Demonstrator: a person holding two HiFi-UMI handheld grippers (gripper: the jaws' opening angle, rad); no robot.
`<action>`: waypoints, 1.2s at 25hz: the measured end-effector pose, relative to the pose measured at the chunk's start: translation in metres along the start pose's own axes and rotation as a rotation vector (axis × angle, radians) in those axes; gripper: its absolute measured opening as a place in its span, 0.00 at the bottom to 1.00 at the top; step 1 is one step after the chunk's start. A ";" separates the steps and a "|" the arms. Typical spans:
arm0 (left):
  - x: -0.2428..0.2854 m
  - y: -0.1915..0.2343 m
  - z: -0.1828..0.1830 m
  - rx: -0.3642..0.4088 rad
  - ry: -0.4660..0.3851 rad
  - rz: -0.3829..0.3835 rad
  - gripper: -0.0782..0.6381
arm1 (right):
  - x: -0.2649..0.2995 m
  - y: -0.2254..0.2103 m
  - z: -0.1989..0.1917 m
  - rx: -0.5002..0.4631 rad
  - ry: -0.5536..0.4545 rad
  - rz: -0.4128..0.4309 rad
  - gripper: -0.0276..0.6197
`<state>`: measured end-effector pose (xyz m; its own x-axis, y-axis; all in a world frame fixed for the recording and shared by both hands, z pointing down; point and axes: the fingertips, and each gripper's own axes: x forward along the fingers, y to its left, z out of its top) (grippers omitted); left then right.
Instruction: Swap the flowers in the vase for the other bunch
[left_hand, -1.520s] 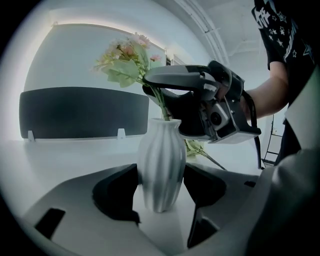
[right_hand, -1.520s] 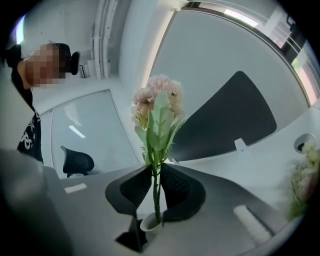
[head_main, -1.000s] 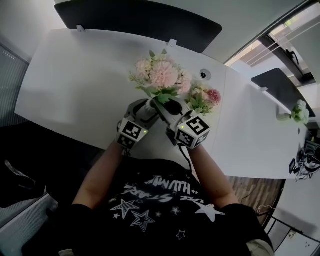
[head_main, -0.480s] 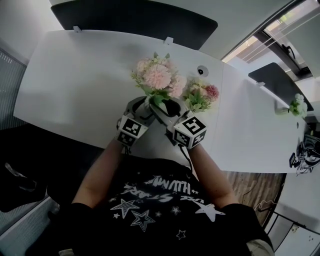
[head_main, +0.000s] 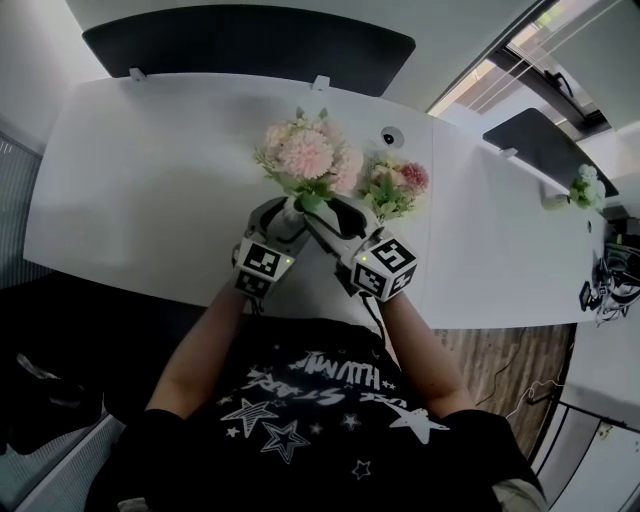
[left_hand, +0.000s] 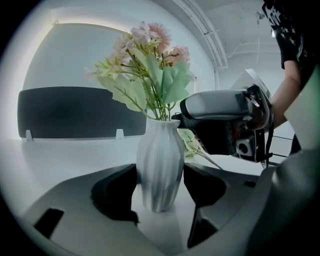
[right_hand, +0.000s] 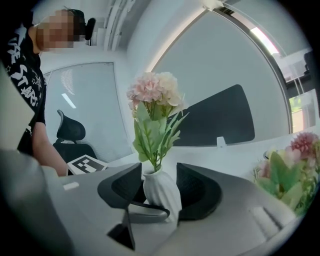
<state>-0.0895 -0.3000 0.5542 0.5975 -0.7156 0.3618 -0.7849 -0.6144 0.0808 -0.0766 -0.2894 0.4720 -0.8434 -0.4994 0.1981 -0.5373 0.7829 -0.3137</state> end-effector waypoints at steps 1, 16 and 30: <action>-0.001 0.001 0.001 0.007 -0.006 0.003 0.52 | -0.002 -0.002 0.000 0.007 -0.007 -0.013 0.33; -0.031 -0.001 -0.008 -0.021 0.001 0.021 0.52 | -0.043 -0.025 0.001 0.060 -0.104 -0.160 0.34; -0.078 -0.077 0.022 -0.121 -0.108 0.146 0.44 | -0.136 -0.018 -0.002 0.059 -0.175 -0.148 0.11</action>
<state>-0.0723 -0.2046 0.4992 0.4853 -0.8293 0.2771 -0.8743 -0.4620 0.1485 0.0480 -0.2345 0.4528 -0.7398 -0.6675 0.0839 -0.6495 0.6761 -0.3479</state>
